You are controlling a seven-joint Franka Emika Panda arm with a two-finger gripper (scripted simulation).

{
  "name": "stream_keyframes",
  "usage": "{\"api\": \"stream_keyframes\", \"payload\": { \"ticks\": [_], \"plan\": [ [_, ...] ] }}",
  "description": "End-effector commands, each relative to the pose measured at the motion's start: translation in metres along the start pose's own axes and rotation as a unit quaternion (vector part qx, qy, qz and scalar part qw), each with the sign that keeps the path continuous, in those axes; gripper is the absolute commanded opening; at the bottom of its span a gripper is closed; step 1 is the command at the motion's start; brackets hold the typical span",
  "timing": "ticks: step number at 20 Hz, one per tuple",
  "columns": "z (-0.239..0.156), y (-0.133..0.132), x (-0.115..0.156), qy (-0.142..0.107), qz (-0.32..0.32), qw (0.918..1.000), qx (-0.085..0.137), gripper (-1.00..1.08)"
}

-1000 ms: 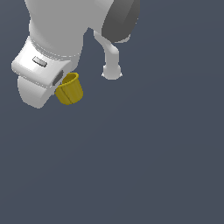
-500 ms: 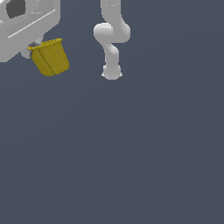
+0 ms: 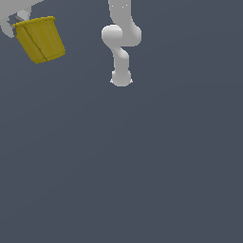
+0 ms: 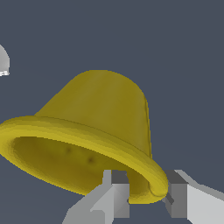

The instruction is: Pick up the object and move it to a goal position.

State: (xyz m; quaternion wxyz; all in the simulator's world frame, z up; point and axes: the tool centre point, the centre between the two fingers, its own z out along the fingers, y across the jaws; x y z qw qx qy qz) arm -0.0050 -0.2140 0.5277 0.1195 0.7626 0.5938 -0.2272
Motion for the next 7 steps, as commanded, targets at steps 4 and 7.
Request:
{"api": "stream_keyframes", "payload": {
  "ticks": [4,7],
  "plan": [
    [-0.0059,-0.0012,-0.0064,0.0,0.0,1.0,-0.001,-1.0],
    [-0.0057,-0.0007,-0.0059,-0.001,0.0,1.0,-0.001,-1.0]
  ]
}}
